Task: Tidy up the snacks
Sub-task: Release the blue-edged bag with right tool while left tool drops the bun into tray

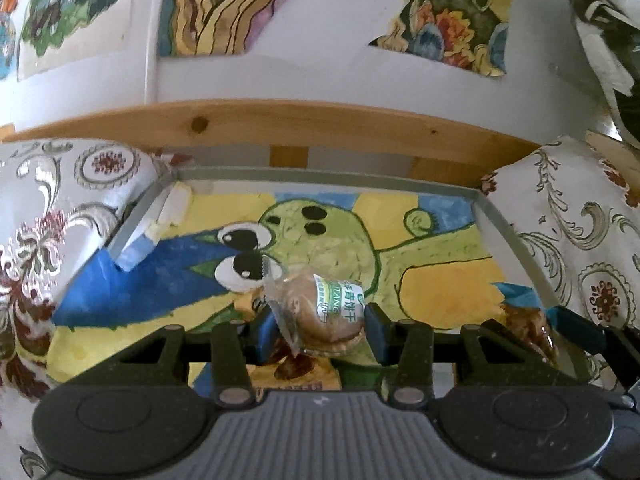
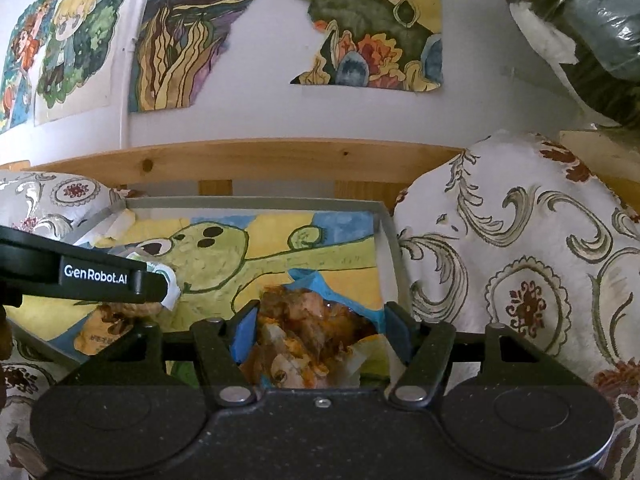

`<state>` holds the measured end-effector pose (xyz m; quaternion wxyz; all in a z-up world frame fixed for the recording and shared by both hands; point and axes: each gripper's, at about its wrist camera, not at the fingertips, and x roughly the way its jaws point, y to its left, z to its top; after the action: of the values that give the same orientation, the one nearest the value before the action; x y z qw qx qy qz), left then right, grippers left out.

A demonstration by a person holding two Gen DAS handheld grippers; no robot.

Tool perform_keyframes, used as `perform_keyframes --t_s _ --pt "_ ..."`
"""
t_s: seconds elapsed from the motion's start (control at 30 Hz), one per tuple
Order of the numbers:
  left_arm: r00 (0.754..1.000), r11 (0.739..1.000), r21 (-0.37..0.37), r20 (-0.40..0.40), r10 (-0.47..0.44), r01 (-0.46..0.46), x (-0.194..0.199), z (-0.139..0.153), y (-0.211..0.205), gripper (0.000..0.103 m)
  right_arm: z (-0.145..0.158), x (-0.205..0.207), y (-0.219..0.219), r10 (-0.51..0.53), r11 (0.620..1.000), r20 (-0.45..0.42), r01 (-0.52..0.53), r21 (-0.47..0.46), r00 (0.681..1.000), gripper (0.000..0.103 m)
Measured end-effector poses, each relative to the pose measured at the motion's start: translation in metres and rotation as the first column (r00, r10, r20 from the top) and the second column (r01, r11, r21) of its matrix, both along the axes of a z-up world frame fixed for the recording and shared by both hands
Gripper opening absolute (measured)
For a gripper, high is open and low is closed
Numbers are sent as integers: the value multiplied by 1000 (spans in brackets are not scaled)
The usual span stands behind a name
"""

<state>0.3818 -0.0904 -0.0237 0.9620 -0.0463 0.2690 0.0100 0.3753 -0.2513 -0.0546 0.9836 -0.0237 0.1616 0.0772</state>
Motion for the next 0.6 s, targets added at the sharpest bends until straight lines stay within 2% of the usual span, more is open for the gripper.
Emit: perform_keyframes --t_s 0.4,0.6 --pt "999 998 -65 -27 22 -24 2 -2 7 55 -1 3 0 -7 1000 -8 7 -6 1000 74" --pt "1000 995 -92 -4 30 -31 -1 4 8 75 1 1 1 2 1000 0 -2 -7 1000 80"
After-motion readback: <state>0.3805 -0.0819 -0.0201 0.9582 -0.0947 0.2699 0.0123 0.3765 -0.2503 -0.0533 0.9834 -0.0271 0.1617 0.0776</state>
